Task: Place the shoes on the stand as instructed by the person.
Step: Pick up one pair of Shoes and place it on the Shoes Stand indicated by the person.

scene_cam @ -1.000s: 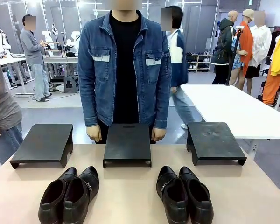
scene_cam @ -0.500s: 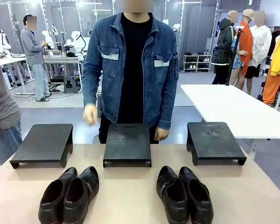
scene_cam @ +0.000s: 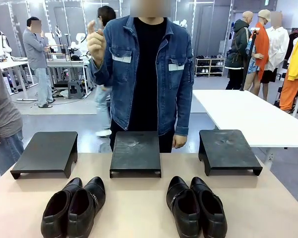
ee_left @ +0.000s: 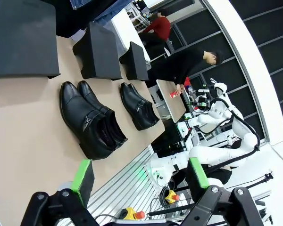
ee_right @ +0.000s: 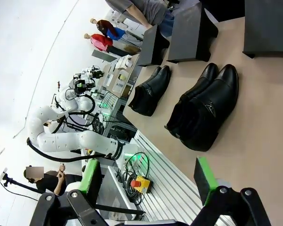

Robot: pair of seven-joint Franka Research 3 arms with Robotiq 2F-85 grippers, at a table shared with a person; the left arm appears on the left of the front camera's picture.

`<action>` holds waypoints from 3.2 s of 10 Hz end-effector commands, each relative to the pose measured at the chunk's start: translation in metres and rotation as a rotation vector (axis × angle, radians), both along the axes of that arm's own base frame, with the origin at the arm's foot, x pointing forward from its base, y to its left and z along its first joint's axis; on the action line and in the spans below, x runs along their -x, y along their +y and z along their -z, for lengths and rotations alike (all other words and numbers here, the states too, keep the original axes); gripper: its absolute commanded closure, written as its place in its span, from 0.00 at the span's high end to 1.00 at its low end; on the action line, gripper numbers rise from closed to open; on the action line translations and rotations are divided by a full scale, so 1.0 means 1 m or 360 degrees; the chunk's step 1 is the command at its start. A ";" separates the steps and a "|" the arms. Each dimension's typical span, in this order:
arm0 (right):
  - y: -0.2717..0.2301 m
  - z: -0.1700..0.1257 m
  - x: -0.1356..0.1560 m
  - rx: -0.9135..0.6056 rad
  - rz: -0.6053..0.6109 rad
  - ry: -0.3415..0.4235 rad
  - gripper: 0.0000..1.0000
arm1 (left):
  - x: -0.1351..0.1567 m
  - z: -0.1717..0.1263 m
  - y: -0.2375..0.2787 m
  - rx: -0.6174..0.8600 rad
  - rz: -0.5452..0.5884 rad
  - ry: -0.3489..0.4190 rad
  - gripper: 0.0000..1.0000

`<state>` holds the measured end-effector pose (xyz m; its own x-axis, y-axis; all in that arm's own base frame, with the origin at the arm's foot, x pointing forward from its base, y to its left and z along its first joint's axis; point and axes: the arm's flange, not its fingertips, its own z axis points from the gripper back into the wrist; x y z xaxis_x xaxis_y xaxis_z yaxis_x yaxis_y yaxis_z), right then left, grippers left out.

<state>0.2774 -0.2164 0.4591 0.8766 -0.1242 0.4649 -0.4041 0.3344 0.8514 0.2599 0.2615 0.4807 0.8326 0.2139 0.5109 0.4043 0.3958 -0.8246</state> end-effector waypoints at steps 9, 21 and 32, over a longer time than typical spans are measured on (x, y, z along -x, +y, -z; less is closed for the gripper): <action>-0.002 -0.001 0.002 -0.0009 -0.0010 -0.0015 1.00 | 0.003 0.000 0.002 -0.0001 0.0030 -0.0008 1.00; -0.002 -0.001 0.002 -0.0009 -0.0010 -0.0015 1.00 | -0.025 -0.127 -0.213 -0.0882 0.0165 0.0478 1.00; -0.002 -0.001 0.002 -0.0009 -0.0010 -0.0015 1.00 | -0.046 -0.042 -0.432 -0.1655 -0.0296 0.0724 1.00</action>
